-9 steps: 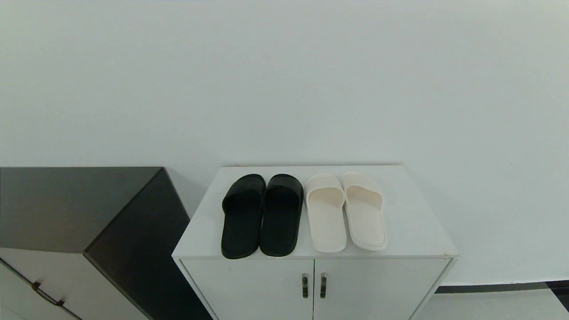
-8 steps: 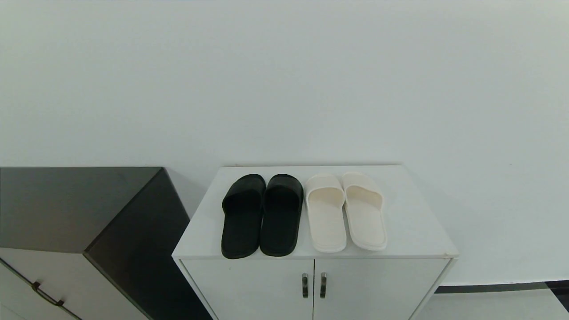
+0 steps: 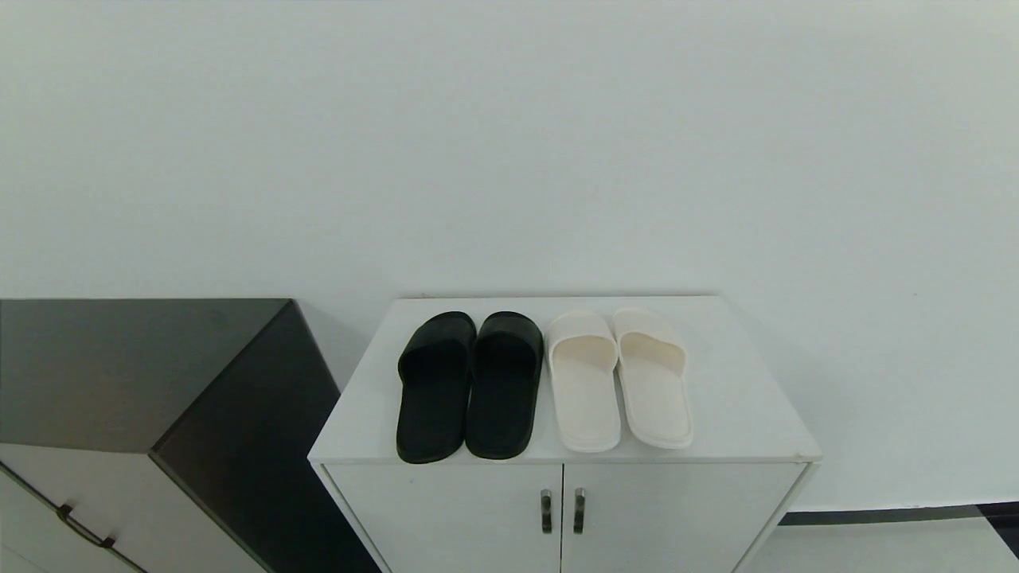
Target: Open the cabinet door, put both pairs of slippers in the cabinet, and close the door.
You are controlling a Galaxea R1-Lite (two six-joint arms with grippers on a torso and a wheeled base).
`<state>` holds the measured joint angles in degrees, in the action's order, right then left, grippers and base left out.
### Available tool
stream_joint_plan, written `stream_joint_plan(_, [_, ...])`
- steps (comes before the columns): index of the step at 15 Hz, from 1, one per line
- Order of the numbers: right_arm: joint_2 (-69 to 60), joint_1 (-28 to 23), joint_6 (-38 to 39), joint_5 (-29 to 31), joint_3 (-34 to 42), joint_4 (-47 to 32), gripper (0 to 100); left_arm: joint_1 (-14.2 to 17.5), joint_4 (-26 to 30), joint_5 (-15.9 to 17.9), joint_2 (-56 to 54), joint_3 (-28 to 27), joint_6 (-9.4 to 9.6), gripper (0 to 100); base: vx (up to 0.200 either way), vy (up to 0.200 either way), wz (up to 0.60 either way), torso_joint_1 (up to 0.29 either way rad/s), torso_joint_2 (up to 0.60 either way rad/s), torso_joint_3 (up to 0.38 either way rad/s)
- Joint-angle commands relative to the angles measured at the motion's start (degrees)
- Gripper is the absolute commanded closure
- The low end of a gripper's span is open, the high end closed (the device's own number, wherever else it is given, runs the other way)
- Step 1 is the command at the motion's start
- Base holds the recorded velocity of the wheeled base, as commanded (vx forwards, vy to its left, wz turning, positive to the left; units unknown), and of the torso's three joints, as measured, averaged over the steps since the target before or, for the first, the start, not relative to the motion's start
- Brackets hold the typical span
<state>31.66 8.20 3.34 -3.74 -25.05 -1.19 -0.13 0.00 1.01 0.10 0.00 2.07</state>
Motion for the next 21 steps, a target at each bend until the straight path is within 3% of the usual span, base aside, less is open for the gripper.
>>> stream_joint_plan(1, [13.1, 8.8, 2.9, 1.9, -5.7, 1.4, 0, 0.0, 0.0, 0.0, 0.1, 0.0, -0.05, 100, 0.0, 0.0, 0.0, 0.0, 0.0, 0.0])
stream_joint_plan(3, [19.1, 20.4, 5.0, 8.7, -5.8, 4.4, 0, 0.0, 0.0, 0.0, 0.1, 0.0, -0.05, 100, 0.0, 0.0, 0.0, 0.0, 0.0, 0.0])
stream_joint_plan(5, [28.4, 35.5, 10.2, 19.1, -5.4, 13.7, 0, 0.0, 0.0, 0.0, 0.1, 0.0, 0.04, 100, 0.0, 0.0, 0.0, 0.0, 0.0, 0.0])
stream_joint_plan(6, [33.6, 39.7, 13.6, 23.0, -6.4, 17.2, 0, 0.0, 0.0, 0.0, 0.1, 0.0, 0.12, 100, 0.0, 0.0, 0.0, 0.0, 0.0, 0.0])
stream_joint_plan(9, [45.8, 41.2, 18.0, 24.0, -12.4, 18.8, 0, 0.0, 0.0, 0.0, 0.1, 0.0, 0.12, 100, 0.0, 0.0, 0.0, 0.0, 0.0, 0.0])
stream_joint_plan(11, [51.4, 42.9, 20.8, 27.6, -17.0, 18.4, 0, 0.0, 0.0, 0.0, 0.1, 0.0, 0.21, 100, 0.0, 0.0, 0.0, 0.0, 0.0, 0.0])
stream_joint_plan(13, [57.3, 44.5, 21.0, 33.0, -20.0, 18.9, 0, 0.0, 0.0, 0.0, 0.1, 0.0, 0.39, 100, 0.0, 0.0, 0.0, 0.0, 0.0, 0.0])
stream_joint_plan(17, [64.9, 44.4, 21.4, 35.6, -24.2, 19.9, 0, 0.0, 0.0, 0.0, 0.1, 0.0, 0.39, 100, 0.0, 0.0, 0.0, 0.0, 0.0, 0.0])
stream_joint_plan(21, [74.2, 41.8, 17.9, 39.2, -24.8, 32.1, 0, 0.0, 0.0, 0.0, 0.1, 0.0, 0.39, 100, 0.0, 0.0, 0.0, 0.0, 0.0, 0.0])
